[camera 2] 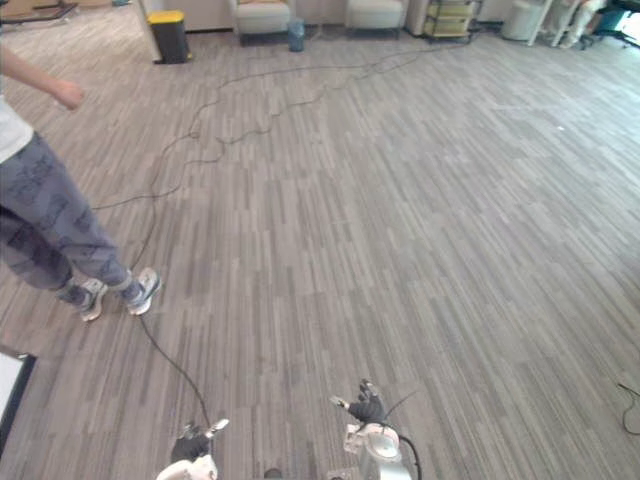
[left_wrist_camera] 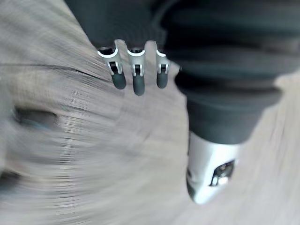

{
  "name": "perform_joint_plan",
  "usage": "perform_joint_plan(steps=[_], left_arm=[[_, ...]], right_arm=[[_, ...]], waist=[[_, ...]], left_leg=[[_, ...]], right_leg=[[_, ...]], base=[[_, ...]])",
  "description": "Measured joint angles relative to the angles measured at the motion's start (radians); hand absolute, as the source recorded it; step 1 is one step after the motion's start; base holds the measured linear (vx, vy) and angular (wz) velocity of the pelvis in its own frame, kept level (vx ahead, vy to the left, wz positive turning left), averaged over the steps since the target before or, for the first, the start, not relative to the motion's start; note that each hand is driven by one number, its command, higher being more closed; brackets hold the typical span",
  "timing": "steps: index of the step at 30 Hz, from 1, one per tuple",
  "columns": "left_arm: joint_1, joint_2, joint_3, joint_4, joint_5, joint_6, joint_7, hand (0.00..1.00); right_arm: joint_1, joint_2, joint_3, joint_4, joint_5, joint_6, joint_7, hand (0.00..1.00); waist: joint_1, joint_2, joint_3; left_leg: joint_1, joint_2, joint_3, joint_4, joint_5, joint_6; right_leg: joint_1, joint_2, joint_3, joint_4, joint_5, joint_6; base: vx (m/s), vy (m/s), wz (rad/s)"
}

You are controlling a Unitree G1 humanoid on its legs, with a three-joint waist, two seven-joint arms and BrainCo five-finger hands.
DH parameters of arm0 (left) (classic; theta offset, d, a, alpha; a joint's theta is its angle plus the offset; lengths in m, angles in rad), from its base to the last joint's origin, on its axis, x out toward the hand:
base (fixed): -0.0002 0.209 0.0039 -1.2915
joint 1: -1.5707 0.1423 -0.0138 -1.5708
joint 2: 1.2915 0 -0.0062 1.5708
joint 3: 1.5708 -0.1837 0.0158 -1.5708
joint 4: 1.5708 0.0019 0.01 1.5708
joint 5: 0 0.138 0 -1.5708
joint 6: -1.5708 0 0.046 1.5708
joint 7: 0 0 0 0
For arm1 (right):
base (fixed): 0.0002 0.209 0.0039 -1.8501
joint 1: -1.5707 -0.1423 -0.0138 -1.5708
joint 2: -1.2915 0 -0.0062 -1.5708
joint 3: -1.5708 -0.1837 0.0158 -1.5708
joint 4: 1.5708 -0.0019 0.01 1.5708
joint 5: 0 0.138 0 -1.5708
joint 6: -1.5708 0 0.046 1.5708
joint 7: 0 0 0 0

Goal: Pick up cushions and gather them together orderly.

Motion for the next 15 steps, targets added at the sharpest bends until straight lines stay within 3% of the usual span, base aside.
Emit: perform_joint_plan(steps=[1, 2, 3, 4, 6, 7, 15], left_arm=[[0.008, -0.039, 0.124, -0.034, 0.02, 0.081, 0.053, 0.0], [0.019, -0.115, 0.348, -0.077, -0.002, 0.117, 0.119, 0.0], [0.023, -0.136, 0.401, -0.122, -0.041, 0.116, 0.152, 0.0], [0.016, -0.122, 0.38, -0.163, -0.117, 0.104, 0.177, 0.0], [0.011, -0.098, 0.348, -0.176, -0.168, 0.097, 0.189, 0.0], [0.019, -0.096, 0.348, -0.17, -0.171, 0.095, 0.193, 0.0], [0.021, -0.093, 0.347, -0.075, -0.17, 0.12, 0.189, 0.0]], right_arm=[[-0.004, -0.013, -0.007, 0.007, -0.001, 0.003, 0.017, 0.0], [0.001, -0.013, -0.041, 0.004, 0.01, 0.005, 0.016, 0.0], [0.008, -0.014, -0.074, 0.0, 0.014, 0.005, 0.011, 0.0], [0.016, -0.02, -0.132, 0.008, 0.032, 0.004, 0.001, 0.0], [0.019, -0.023, -0.201, 0.045, 0.07, 0.005, -0.016, 0.0], [0.021, -0.034, -0.227, 0.068, 0.091, 0.006, -0.021, 0.0], [0.014, -0.011, -0.301, 0.112, 0.112, 0.016, -0.025, 0.0]], waist=[[-0.009, -0.003, 0.0], [-0.011, -0.008, 0.002], [-0.011, -0.011, 0.002], [-0.011, -0.015, 0.007], [-0.009, -0.018, 0.011], [0.002, -0.018, 0.011], [0.003, -0.027, 0.039]], left_leg=[[0.0, -0.002, 0.0, 0.0, 0.0, 0.001], [-0.007, -0.004, -0.014, 0.0, 0.0, 0.001], [-0.019, -0.007, -0.029, 0.0, 0.003, 0.005], [-0.031, -0.013, -0.063, 0.0, 0.014, 0.012], [-0.04, -0.023, -0.099, 0.0, 0.02, 0.014], [-0.04, -0.027, -0.109, 0.0, 0.02, 0.014], [-0.034, -0.049, -0.148, -0.001, 0.029, 0.028]], right_leg=[[-0.001, -0.001, 0.002, 0.0, 0.0, 0.0], [-0.001, -0.003, -0.004, -0.002, 0.0, 0.0], [-0.003, -0.006, -0.021, -0.007, 0.0, 0.0], [-0.002, -0.012, -0.058, -0.013, 0.0, 0.0], [0.004, -0.02, -0.096, -0.016, -0.005, 0.004], [0.007, -0.024, -0.103, -0.015, -0.007, 0.005], [0.033, -0.043, -0.149, -0.02, -0.01, 0.009]], base=[[0.0, 0.0, 0.0], [0.0, -0.005, 0.13], [0.02, -0.009, 0.64], [0.02, -0.012, 0.79], [0.03, -0.005, 0.67], [0.05, 0.014, 0.4], [0.0, 0.019, 0.18]])
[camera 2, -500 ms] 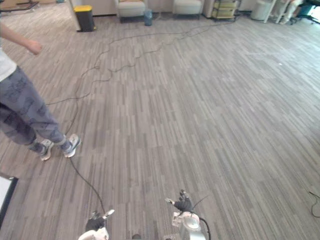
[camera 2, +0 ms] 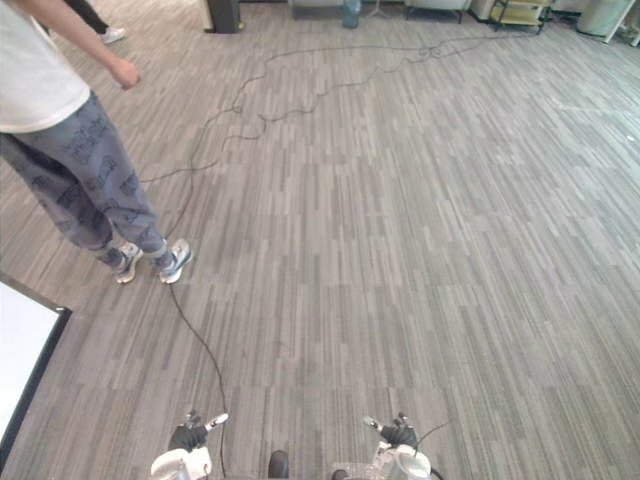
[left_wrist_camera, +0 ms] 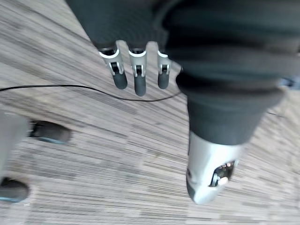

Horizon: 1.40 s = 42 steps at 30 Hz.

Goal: Pick up cushions and gather them together orderly.

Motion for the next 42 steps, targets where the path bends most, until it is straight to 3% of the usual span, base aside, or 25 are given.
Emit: perform_joint_plan(steps=[19, 26, 29, 31, 33, 36, 37, 39, 40, 41, 42], left_arm=[[-0.002, 0.006, 0.021, 0.019, 0.035, 0.0, 0.002, 0.0], [-0.007, 0.006, 0.018, 0.019, 0.043, 0.0, 0.003, 0.0], [-0.01, 0.004, 0.019, 0.017, 0.043, 0.0, 0.004, 0.0], [-0.011, 0.005, 0.03, -0.006, 0.044, 0.002, 0.004, 0.0], [0.005, -0.008, 0.066, -0.055, 0.052, 0.002, 0.002, 0.0], [0.012, -0.026, 0.073, -0.109, 0.06, 0.003, 0.002, 0.0], [0.002, -0.029, 0.079, -0.131, 0.06, 0.002, 0.002, 0.0], [-0.004, -0.038, 0.076, -0.145, 0.06, 0.0, 0.001, 0.0], [-0.011, -0.038, 0.067, -0.144, 0.06, 0.0, 0.001, 0.0], [-0.015, -0.038, 0.065, -0.145, 0.06, -0.001, 0.001, 0.0], [-0.021, -0.038, 0.063, -0.146, 0.06, -0.002, 0.001, 0.0]], right_arm=[[-0.009, -0.001, -0.06, 0.03, 0.014, 0.003, -0.001, 0.0], [-0.016, -0.001, -0.06, 0.029, 0.014, 0.002, -0.005, 0.0], [-0.005, -0.003, -0.061, 0.024, 0.014, 0.001, -0.011, 0.0], [0.012, 0.012, -0.062, -0.017, 0.014, 0.001, -0.015, 0.0], [0.032, 0.025, -0.076, -0.069, 0.014, 0.001, -0.016, 0.0], [0.05, 0.04, -0.075, -0.116, 0.014, -0.001, -0.02, 0.0], [0.042, 0.047, -0.072, -0.128, 0.014, -0.001, -0.021, 0.0], [0.034, 0.042, -0.054, -0.132, 0.014, -0.001, -0.021, 0.0], [0.027, 0.043, -0.055, -0.132, 0.014, 0.001, -0.022, 0.0], [0.022, 0.042, -0.055, -0.131, 0.014, 0.001, -0.023, 0.0], [0.016, 0.042, -0.055, -0.131, 0.014, 0.0, -0.023, 0.0]], waist=[[-0.001, -0.003, 0.028], [-0.002, 0.011, 0.056], [-0.001, 0.01, 0.063], [0.001, -0.007, 0.071], [0.014, 0.007, 0.085], [0.008, 0.005, 0.091], [0.013, 0.004, 0.098], [0.024, 0.007, 0.106], [0.024, 0.01, 0.108], [0.026, 0.007, 0.107], [0.035, 0.005, 0.107]], left_leg=[[0.001, -0.037, -0.031, 0.0, 0.001, 0.008], [0.0, -0.039, -0.057, 0.0, 0.0, 0.007], [-0.018, -0.039, -0.063, 0.002, -0.017, 0.016], [-0.081, -0.041, -0.021, 0.142, -0.103, 0.01], [-0.198, 0.013, 0.064, 0.461, -0.246, 0.009], [-0.312, 0.066, 0.146, 0.759, -0.263, -0.001], [-0.36, 0.092, 0.178, 0.859, -0.278, -0.032], [-0.404, 0.152, 0.205, 0.882, -0.347, -0.035], [-0.431, 0.175, 0.207, 0.832, -0.347, -0.041], [-0.445, 0.181, 0.205, 0.766, -0.328, -0.047], [-0.459, 0.176, 0.2, 0.631, -0.226, -0.059]], right_leg=[[0.016, -0.031, -0.031, -0.003, -0.014, 0.022], [0.013, -0.033, -0.052, 0.02, -0.029, 0.019], [-0.023, -0.04, -0.055, 0.083, -0.068, 0.018], [-0.037, -0.058, -0.062, 0.124, -0.103, 0.016], [-0.024, -0.035, -0.058, 0.166, -0.133, 0.004], [0.005, -0.032, -0.077, 0.194, -0.174, -0.003], [0.023, -0.038, -0.08, 0.185, -0.183, -0.011], [0.045, -0.039, -0.077, 0.17, -0.193, -0.009], [0.064, -0.048, -0.077, 0.153, -0.197, -0.013], [0.07, -0.06, -0.076, 0.146, -0.202, -0.009], [0.084, -0.086, -0.07, 0.135, -0.217, 0.009]], base=[[0.01, 0.014, 0.06], [-0.01, -0.015, 0.09], [-0.02, -0.015, 0.11], [0.05, -0.019, 0.13], [0.09, -0.031, -0.16], [0.14, -0.01, 0.16], [0.14, 0.064, -0.02], [0.19, 0.105, -0.04], [0.22, 0.131, 0.0], [0.28, 0.193, -0.04], [0.26, 0.193, -0.07]])
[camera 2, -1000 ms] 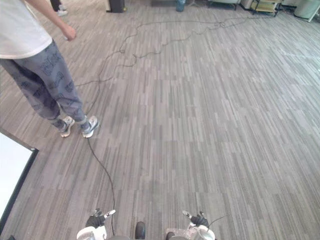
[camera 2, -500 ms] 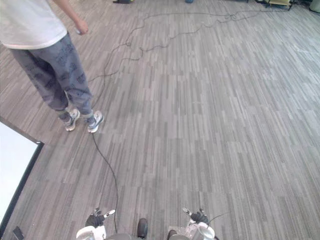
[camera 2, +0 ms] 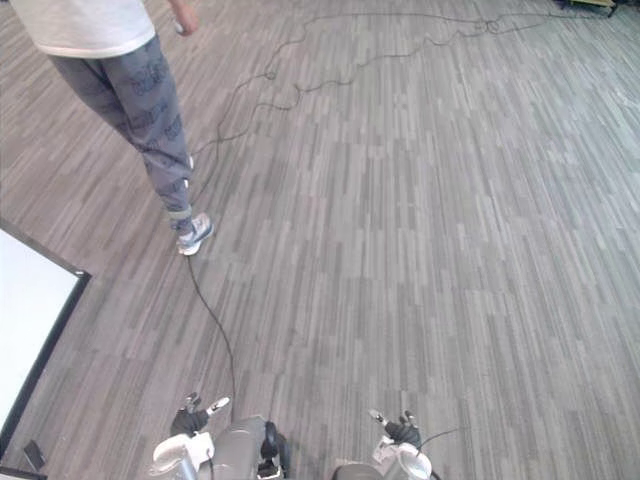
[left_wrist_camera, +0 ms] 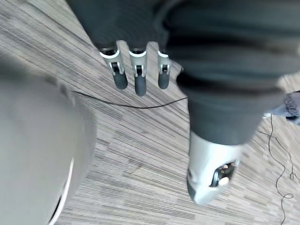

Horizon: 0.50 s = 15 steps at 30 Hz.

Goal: Pick up cushions and gather them together orderly.

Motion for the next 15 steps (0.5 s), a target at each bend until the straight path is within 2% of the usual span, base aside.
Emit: perform_joint_plan(steps=[1, 2, 3, 5, 6, 7, 9, 10, 11, 12, 13, 14, 15], left_arm=[[-0.002, 0.001, -0.005, 0.0, 0.0, -0.001, 0.001, 0.0], [-0.007, 0.003, -0.014, 0.006, 0.0, -0.002, 0.002, 0.0], [-0.008, 0.004, -0.017, 0.008, 0.001, -0.002, 0.003, 0.0], [-0.006, 0.013, -0.018, 0.007, 0.001, 0.0, 0.004, 0.0], [-0.003, 0.013, -0.029, 0.005, 0.003, 0.0, 0.004, 0.0], [0.0, 0.014, -0.047, 0.005, 0.005, 0.001, 0.004, 0.0], [0.006, 0.016, -0.104, 0.007, 0.027, 0.002, 0.001, 0.0], [0.003, 0.017, -0.124, 0.007, 0.029, 0.003, 0.001, 0.0], [-0.005, 0.01, -0.132, 0.007, 0.03, 0.003, -0.001, 0.0], [-0.015, -0.001, -0.13, 0.007, 0.031, 0.003, 0.0, 0.0], [-0.02, -0.008, -0.128, 0.008, 0.031, 0.003, 0.0, 0.0], [-0.02, -0.007, -0.117, 0.016, 0.031, 0.004, 0.001, 0.0], [-0.025, -0.007, -0.113, 0.031, 0.031, 0.006, 0.001, 0.0]], right_arm=[[0.0, -0.001, 0.001, 0.001, 0.0, 0.001, 0.0, 0.0], [0.008, -0.001, 0.003, 0.005, -0.001, 0.003, 0.0, 0.0], [-0.002, 0.005, 0.005, 0.005, -0.003, 0.004, 0.003, 0.0], [-0.001, 0.022, 0.005, 0.004, -0.021, 0.008, 0.006, 0.0], [0.0, 0.022, 0.005, -0.002, -0.04, 0.008, 0.007, 0.0], [0.0, 0.022, 0.006, -0.011, -0.04, 0.007, 0.01, 0.0], [0.015, 0.021, 0.034, -0.043, -0.044, 0.005, 0.025, 0.0], [0.022, 0.021, 0.042, -0.047, -0.049, 0.004, 0.027, 0.0], [0.032, 0.02, 0.047, -0.053, -0.063, 0.005, 0.029, 0.0], [0.048, 0.02, 0.049, -0.077, -0.078, 0.004, 0.031, 0.0], [0.049, 0.02, 0.051, -0.078, -0.078, 0.004, 0.033, 0.0], [0.045, 0.02, 0.054, -0.089, -0.078, 0.004, 0.033, 0.0], [0.045, 0.02, 0.052, -0.11, -0.078, 0.002, 0.033, 0.0]], waist=[[0.004, -0.004, 0.0], [0.005, -0.02, -0.021], [0.007, -0.02, -0.025], [0.02, -0.045, -0.04], [0.023, -0.052, -0.043], [0.024, -0.051, -0.043], [0.017, -0.041, -0.038], [0.01, -0.041, -0.038], [0.007, -0.039, -0.037], [0.004, -0.024, -0.03], [0.004, -0.015, -0.025], [-0.001, -0.019, -0.025], [-0.018, -0.019, -0.024]], left_leg=[[0.002, -0.008, 0.004, -0.017, 0.04, 0.004], [0.014, -0.047, 0.021, -0.04, 0.023, 0.024], [0.008, -0.053, 0.023, -0.038, 0.012, 0.044], [0.029, -0.064, 0.056, -0.023, -0.025, 0.078], [0.065, -0.071, 0.076, -0.025, -0.043, 0.099], [0.103, -0.074, 0.083, -0.033, -0.056, 0.104], [0.241, -0.073, 0.098, -0.087, -0.093, 0.108], [0.281, -0.073, 0.098, -0.102, -0.101, 0.11], [0.33, -0.072, 0.099, -0.122, -0.109, 0.117], [0.403, -0.06, 0.098, -0.17, -0.14, 0.105], [0.447, -0.055, 0.099, -0.2, -0.16, 0.084], [0.491, -0.053, 0.104, -0.216, -0.176, 0.077], [0.531, -0.047, 0.103, -0.23, -0.197, 0.068]], right_leg=[[0.01, -0.01, 0.005, -0.008, -0.004, 0.007], [0.002, -0.039, 0.031, -0.023, 0.011, -0.007], [-0.023, -0.043, 0.07, -0.013, 0.056, -0.006], [-0.042, -0.075, 0.149, 0.055, 0.091, 0.038], [-0.064, -0.085, 0.177, 0.139, 0.115, 0.075], [-0.096, -0.087, 0.196, 0.242, 0.144, 0.093], [-0.239, -0.087, 0.247, 0.638, 0.267, 0.154], [-0.289, -0.084, 0.245, 0.765, 0.262, 0.151], [-0.358, -0.083, 0.222, 0.884, 0.247, 0.126], [-0.435, -0.072, 0.183, 0.962, 0.22, 0.081], [-0.486, -0.065, 0.158, 0.984, 0.198, 0.06], [-0.551, -0.061, 0.127, 0.982, 0.167, 0.053], [-0.594, -0.048, 0.091, 0.932, 0.14, 0.049]], base=[[0.39, 0.24, 0.01], [0.44, 0.258, 0.03], [0.46, 0.269, 0.0], [0.49, 0.291, -0.09], [0.6, 0.305, -0.21], [0.48, 0.23, -0.39], [0.4, 0.165, -0.4], [0.41, 0.108, -0.14], [0.32, 0.051, -0.16], [0.34, 0.03, -0.32], [0.36, 0.009, -0.41], [0.37, -0.009, -0.23], [0.49, -0.088, -0.03]])
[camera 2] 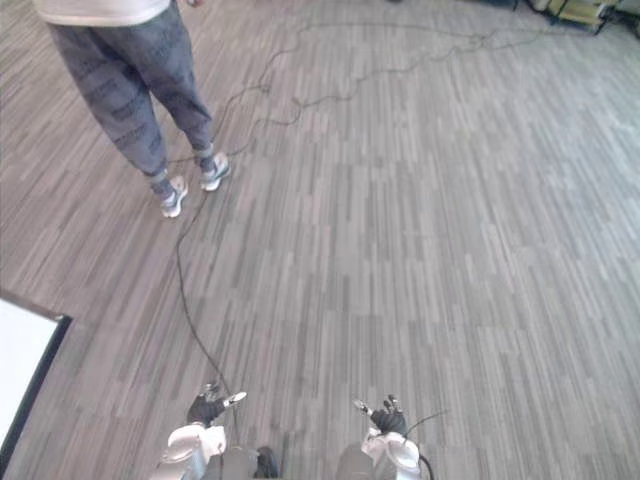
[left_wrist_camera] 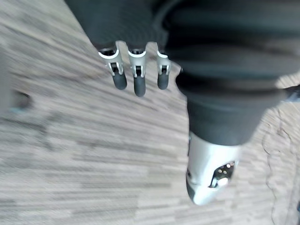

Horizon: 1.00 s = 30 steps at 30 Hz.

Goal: Pick up cushions and gather them together orderly.

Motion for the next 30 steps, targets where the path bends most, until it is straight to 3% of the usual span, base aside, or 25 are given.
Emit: perform_joint_plan(steps=[2, 4, 5, 6, 7, 8, 10, 11, 12, 14, 15, 16, 17, 18, 19, 20, 21, 22, 24, 26, 27, 28, 29, 30], left_arm=[[-0.011, -0.002, 0.006, 0.019, 0.001, 0.0, -0.001, 0.0], [-0.033, -0.001, 0.014, 0.047, 0.009, 0.0, -0.005, 0.0], [-0.035, 0.001, 0.014, 0.055, 0.012, -0.001, -0.01, 0.0], [-0.045, -0.007, 0.021, 0.08, 0.016, 0.0, -0.014, 0.0], [-0.041, -0.013, 0.038, 0.089, 0.03, 0.0, -0.021, 0.0], [-0.042, -0.022, 0.042, 0.093, 0.032, 0.0, -0.02, 0.0], [-0.043, -0.025, 0.042, 0.087, 0.033, 0.0, -0.021, 0.0], [-0.033, -0.025, 0.044, 0.07, 0.037, 0.0, -0.021, 0.0], [-0.021, -0.032, 0.055, 0.044, 0.038, -0.003, -0.023, 0.0], [-0.014, -0.032, 0.064, 0.014, 0.038, -0.002, -0.021, 0.0], [-0.006, -0.033, 0.06, -0.009, 0.039, -0.002, -0.022, 0.0], [-0.002, -0.036, 0.058, -0.025, 0.039, -0.003, -0.022, 0.0], [0.004, -0.043, 0.06, -0.041, 0.039, -0.003, -0.022, 0.0], [0.008, -0.046, 0.06, -0.055, 0.039, -0.006, -0.022, 0.0], [0.01, -0.046, 0.06, -0.06, 0.039, -0.007, -0.022, 0.0], [0.009, -0.052, 0.059, -0.061, 0.039, -0.007, -0.022, 0.0], [0.018, -0.058, 0.059, -0.065, 0.039, -0.009, -0.022, 0.0], [0.022, -0.058, 0.058, -0.065, 0.039, -0.01, -0.023, 0.0], [0.016, -0.044, 0.058, -0.064, 0.045, -0.011, -0.022, 0.0], [0.024, -0.032, 0.057, -0.073, 0.055, -0.01, -0.023, 0.0], [0.034, -0.021, 0.057, -0.108, 0.071, -0.015, -0.024, 0.0], [0.045, -0.029, 0.031, -0.109, 0.072, -0.021, -0.024, 0.0], [0.042, -0.015, 0.02, -0.106, 0.076, -0.026, -0.024, 0.0], [0.035, -0.001, 0.018, -0.085, 0.077, -0.023, -0.022, 0.0]], right_arm=[[-0.003, -0.003, -0.009, -0.004, 0.0, -0.011, 0.003, 0.0], [-0.018, -0.02, -0.012, 0.027, 0.0, -0.014, 0.006, 0.0], [-0.019, -0.03, -0.014, 0.046, 0.0, -0.013, 0.007, 0.0], [-0.037, -0.059, -0.013, 0.079, -0.002, -0.009, 0.009, 0.0], [-0.057, -0.073, -0.018, 0.088, -0.003, -0.007, 0.007, 0.0], [-0.061, -0.072, -0.028, 0.09, -0.003, -0.004, 0.007, 0.0], [-0.051, -0.068, -0.039, 0.083, -0.006, -0.003, 0.008, 0.0], [-0.039, -0.066, -0.024, 0.073, -0.002, -0.004, 0.008, 0.0], [-0.039, -0.064, -0.008, 0.072, 0.001, -0.003, 0.008, 0.0], [-0.036, -0.032, 0.011, 0.072, 0.001, -0.003, 0.007, 0.0], [-0.034, -0.018, 0.018, 0.072, 0.003, -0.003, 0.007, 0.0], [-0.033, -0.015, 0.022, 0.072, 0.003, -0.003, 0.007, 0.0], [-0.037, -0.005, 0.025, 0.071, 0.003, -0.003, 0.007, 0.0], [-0.039, 0.004, 0.019, 0.068, 0.003, -0.003, 0.005, 0.0], [-0.039, 0.009, 0.008, 0.068, 0.002, -0.003, 0.005, 0.0], [-0.036, 0.007, 0.002, 0.068, 0.002, -0.003, 0.005, 0.0], [-0.021, 0.004, 0.006, 0.071, 0.001, -0.003, 0.004, 0.0], [-0.01, 0.003, 0.012, 0.076, 0.002, -0.001, 0.002, 0.0], [0.009, -0.002, 0.05, 0.075, 0.0, 0.005, 0.008, 0.0], [0.002, 0.009, 0.054, 0.072, 0.0, 0.006, 0.009, 0.0], [-0.017, 0.008, 0.046, 0.068, 0.0, 0.002, 0.009, 0.0], [0.009, -0.012, 0.053, 0.039, -0.001, -0.003, 0.008, 0.0], [0.006, -0.015, 0.07, 0.029, -0.001, -0.008, 0.009, 0.0], [0.011, -0.003, 0.091, 0.013, -0.002, -0.011, 0.016, 0.0]], waist=[[-0.016, 0.001, 0.0], [-0.035, 0.0, 0.001], [-0.046, 0.001, 0.001], [-0.054, 0.037, 0.004], [-0.038, 0.064, 0.007], [-0.037, 0.071, 0.011], [-0.044, 0.083, 0.013], [-0.043, 0.088, 0.016], [-0.029, 0.098, 0.024], [-0.014, 0.081, 0.035], [-0.01, 0.065, 0.038], [-0.009, 0.057, 0.037], [0.014, 0.055, 0.039], [0.024, 0.05, 0.04], [0.029, 0.042, 0.043], [0.035, 0.043, 0.039], [0.04, 0.044, 0.033], [0.042, 0.039, 0.019], [0.029, 0.014, -0.002], [0.05, 0.006, 0.0], [0.063, 0.002, -0.008], [0.05, 0.015, -0.038], [0.052, -0.009, -0.027], [0.051, -0.029, -0.024]], left_leg=[[0.068, 0.013, -0.002, -0.034, -0.025, -0.02], [0.144, 0.012, -0.033, -0.117, -0.029, -0.023], [0.178, 0.004, -0.074, -0.14, -0.026, -0.028], [0.2, 0.041, -0.14, -0.141, -0.017, -0.042], [0.194, 0.066, -0.193, -0.111, 0.03, -0.09], [0.189, 0.064, -0.227, -0.079, 0.067, -0.12], [0.117, 0.079, -0.291, 0.156, 0.207, -0.153], [0.025, 0.096, -0.31, 0.361, 0.308, -0.206], [-0.071, 0.132, -0.291, 0.571, 0.278, -0.209], [-0.217, 0.176, -0.224, 0.739, 0.18, -0.166], [-0.283, 0.183, -0.18, 0.729, 0.147, -0.134], [-0.325, 0.187, -0.147, 0.692, 0.126, -0.121], [-0.372, 0.186, -0.105, 0.59, 0.103, -0.109], [-0.414, 0.161, -0.097, 0.46, 0.098, -0.103], [-0.434, 0.137, -0.104, 0.353, 0.109, -0.1], [-0.451, 0.105, -0.14, 0.172, 0.167, -0.113], [-0.451, 0.086, -0.161, 0.095, 0.292, -0.122], [-0.437, 0.06, -0.158, 0.094, 0.329, -0.117], [-0.441, 0.052, -0.123, 0.148, 0.282, -0.09], [-0.453, 0.079, -0.113, 0.259, 0.264, -0.079], [-0.502, 0.068, -0.117, 0.383, 0.208, -0.067], [-0.437, 0.056, -0.13, 0.194, 0.239, -0.034], [-0.401, 0.048, -0.091, 0.214, 0.196, -0.034], [-0.366, 0.038, -0.045, 0.217, 0.162, -0.02]], right_leg=[[-0.063, 0.033, -0.074, -0.219, -0.01, -0.008], [-0.065, 0.075, -0.107, -0.628, 0.084, -0.027], [-0.059, 0.091, -0.09, -0.705, 0.173, -0.042], [-0.041, 0.127, -0.076, -0.685, 0.223, -0.123], [-0.046, 0.134, -0.091, -0.632, 0.173, -0.141], [-0.044, 0.13, -0.103, -0.594, 0.139, -0.151], [0.041, 0.138, -0.141, -0.591, 0.058, -0.156], [0.115, 0.146, -0.139, -0.648, 0.029, -0.157], [0.193, 0.176, -0.133, -0.709, 0.02, -0.164], [0.339, 0.197, -0.123, -0.801, 0.001, -0.172], [0.403, 0.196, -0.112, -0.849, -0.008, -0.164], [0.44, 0.194, -0.098, -0.872, -0.009, -0.16], [0.484, 0.186, -0.074, -0.892, -0.011, -0.157], [0.52, 0.167, -0.053, -0.913, -0.023, -0.137], [0.546, 0.146, -0.037, -0.927, -0.043, -0.118], [0.578, 0.123, -0.013, -0.94, -0.073, -0.084], [0.606, 0.103, 0.01, -0.95, -0.098, -0.055], [0.623, 0.082, 0.038, -0.954, -0.107, -0.049], [0.61, 0.054, 0.094, -0.95, -0.036, -0.066], [0.623, 0.049, 0.158, -0.94, 0.028, -0.065], [0.63, 0.04, 0.222, -0.866, 0.064, -0.044], [0.572, 0.042, 0.236, -0.706, 0.043, 0.006], [0.517, 0.023, 0.262, -0.546, 0.025, 0.042], [0.419, 0.007, 0.296, -0.344, 0.047, 0.077]], base=[[0.49, -0.134, 0.15], [0.56, -0.173, 0.53], [0.66, -0.195, 0.69], [0.55, -0.167, 0.38], [0.67, -0.227, 0.16], [0.66, -0.248, 0.09], [0.66, -0.258, 0.29], [0.65, -0.183, 0.16], [0.64, -0.138, -0.07], [0.59, -0.054, -0.18], [0.55, -0.047, -0.18], [0.65, 0.001, -0.49], [0.65, 0.078, -0.77], [0.67, 0.117, -0.82], [0.54, 0.18, -0.75], [0.44, 0.19, -0.66], [0.55, 0.287, -0.65], [0.6, 0.295, -0.33], [0.67, 0.307, -0.29], [0.41, 0.216, -0.65], [0.47, 0.31, -0.8], [0.43, 0.317, -0.98], [0.36, 0.251, -0.83], [0.31, 0.134, -0.97]])
